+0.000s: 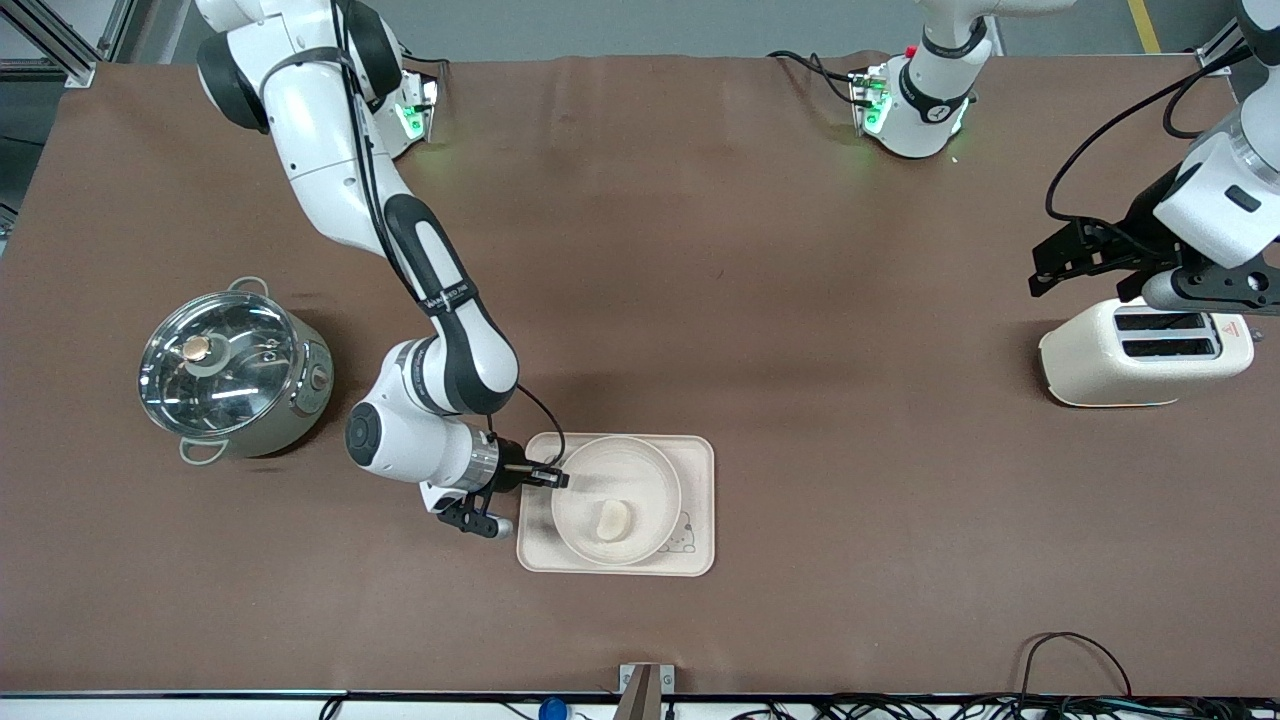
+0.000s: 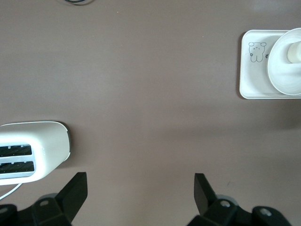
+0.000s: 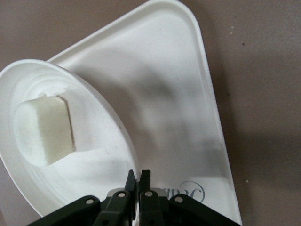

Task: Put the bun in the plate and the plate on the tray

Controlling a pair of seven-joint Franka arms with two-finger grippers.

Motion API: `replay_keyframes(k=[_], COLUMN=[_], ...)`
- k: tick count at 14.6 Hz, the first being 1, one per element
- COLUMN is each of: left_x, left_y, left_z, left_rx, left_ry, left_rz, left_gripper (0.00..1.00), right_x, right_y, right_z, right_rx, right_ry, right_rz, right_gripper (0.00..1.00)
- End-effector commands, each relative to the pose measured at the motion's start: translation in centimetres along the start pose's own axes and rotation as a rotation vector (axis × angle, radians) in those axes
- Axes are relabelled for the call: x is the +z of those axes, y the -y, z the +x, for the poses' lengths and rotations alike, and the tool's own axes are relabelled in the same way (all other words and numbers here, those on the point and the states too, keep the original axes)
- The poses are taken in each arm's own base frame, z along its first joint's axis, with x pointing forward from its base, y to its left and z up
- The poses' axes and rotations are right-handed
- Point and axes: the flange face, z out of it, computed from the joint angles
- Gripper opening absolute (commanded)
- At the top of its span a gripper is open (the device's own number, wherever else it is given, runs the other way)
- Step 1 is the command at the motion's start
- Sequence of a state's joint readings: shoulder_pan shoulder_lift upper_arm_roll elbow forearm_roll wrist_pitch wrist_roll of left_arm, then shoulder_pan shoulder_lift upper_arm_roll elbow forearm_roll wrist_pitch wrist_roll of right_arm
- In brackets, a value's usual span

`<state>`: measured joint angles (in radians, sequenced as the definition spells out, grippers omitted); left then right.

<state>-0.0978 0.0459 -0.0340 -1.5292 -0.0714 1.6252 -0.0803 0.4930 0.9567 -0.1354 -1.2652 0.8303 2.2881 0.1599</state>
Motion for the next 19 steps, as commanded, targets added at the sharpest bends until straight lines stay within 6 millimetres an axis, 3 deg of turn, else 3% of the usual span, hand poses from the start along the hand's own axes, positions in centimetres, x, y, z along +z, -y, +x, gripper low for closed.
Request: replay_keyframes(k=[1, 7, 9, 10, 11, 12, 14, 17, 19], left_x=[-0.2, -0.3, -0.3, -0.3, -0.3, -0.3, -0.2, -0.4, -0.4], left_y=[0.0, 0.5, 0.9, 0.9, 1.0, 1.0, 1.0, 1.0, 1.0], left_z=[-0.2, -0.1, -0.1, -0.1, -0.1, -0.1, 0.0, 0.0, 0.0], left_rx=[-0.004, 0.002, -0.004, -0.004, -0.006, -0.006, -0.004, -0.004, 0.001], left_ry=[0.002, 0.001, 0.0, 0.0, 0.0, 0.0, -0.002, -0.008, -0.011], left_rz=[-0.013, -0.012, -0.012, -0.012, -0.012, -0.01, -0.007, -0.006, 0.019], left_gripper=[1.0, 1.0, 1.0, 1.0, 1.0, 1.0, 1.0, 1.0, 1.0], right_x=[0.7, 1.1, 1.0, 1.0, 1.1, 1.2, -0.2, -4.5, -9.6], right_y=[0.3, 0.0, 0.0, 0.0, 0.2, 0.4, 1.4, 2.8, 3.3], right_z=[0.4, 0.5, 0.5, 0.6, 0.4, 0.1, 0.1, 0.1, 0.6], right_rx=[0.017, 0.01, 0.0, -0.009, -0.034, -0.061, -0.084, -0.141, -0.174], right_ry=[-0.01, -0.02, -0.02, -0.022, -0.021, -0.017, -0.027, -0.011, -0.005], right_rz=[0.02, 0.017, 0.017, 0.013, 0.012, 0.007, 0.012, -0.027, -0.081], right_gripper=[0.01, 0.06, 0.3, 0.47, 0.8, 1.0, 1.0, 1.0, 1.0])
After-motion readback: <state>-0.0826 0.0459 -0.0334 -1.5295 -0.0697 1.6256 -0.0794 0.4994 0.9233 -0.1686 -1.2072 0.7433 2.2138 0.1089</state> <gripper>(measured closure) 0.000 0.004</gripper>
